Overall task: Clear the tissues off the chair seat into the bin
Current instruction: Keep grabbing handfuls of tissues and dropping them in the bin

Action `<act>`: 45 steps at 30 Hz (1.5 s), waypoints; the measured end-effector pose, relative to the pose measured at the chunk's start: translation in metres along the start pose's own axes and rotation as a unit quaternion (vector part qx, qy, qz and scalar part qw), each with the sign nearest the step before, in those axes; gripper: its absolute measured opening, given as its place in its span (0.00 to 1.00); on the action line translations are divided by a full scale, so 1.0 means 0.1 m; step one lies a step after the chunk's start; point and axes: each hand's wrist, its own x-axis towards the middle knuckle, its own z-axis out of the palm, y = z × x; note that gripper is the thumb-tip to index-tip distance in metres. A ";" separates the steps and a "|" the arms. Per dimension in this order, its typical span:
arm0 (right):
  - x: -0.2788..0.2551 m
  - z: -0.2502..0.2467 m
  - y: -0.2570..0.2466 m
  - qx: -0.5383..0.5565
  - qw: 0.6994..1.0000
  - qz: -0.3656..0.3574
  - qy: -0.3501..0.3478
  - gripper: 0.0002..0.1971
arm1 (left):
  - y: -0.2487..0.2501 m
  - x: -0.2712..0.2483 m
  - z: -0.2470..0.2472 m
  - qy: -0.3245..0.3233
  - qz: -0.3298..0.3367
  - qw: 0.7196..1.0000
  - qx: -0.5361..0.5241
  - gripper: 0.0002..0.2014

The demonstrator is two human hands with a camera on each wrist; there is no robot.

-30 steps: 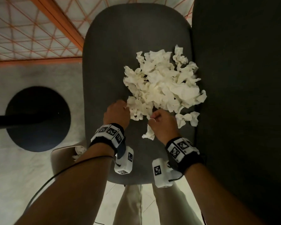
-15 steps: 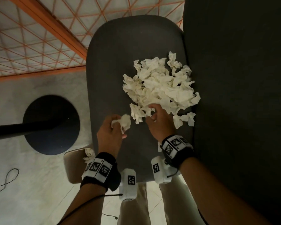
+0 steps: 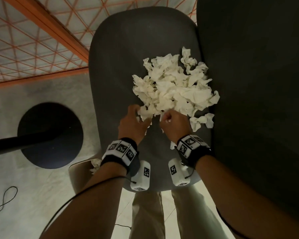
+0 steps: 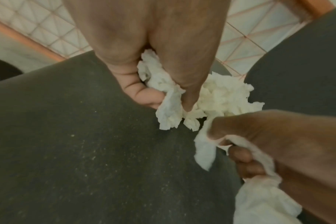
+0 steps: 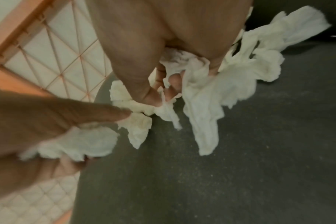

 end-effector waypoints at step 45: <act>-0.39 -0.05 0.36 0.242 0.939 0.192 0.152 0.18 | 0.38 0.76 -0.28 0.002 0.141 0.981 0.137 0.20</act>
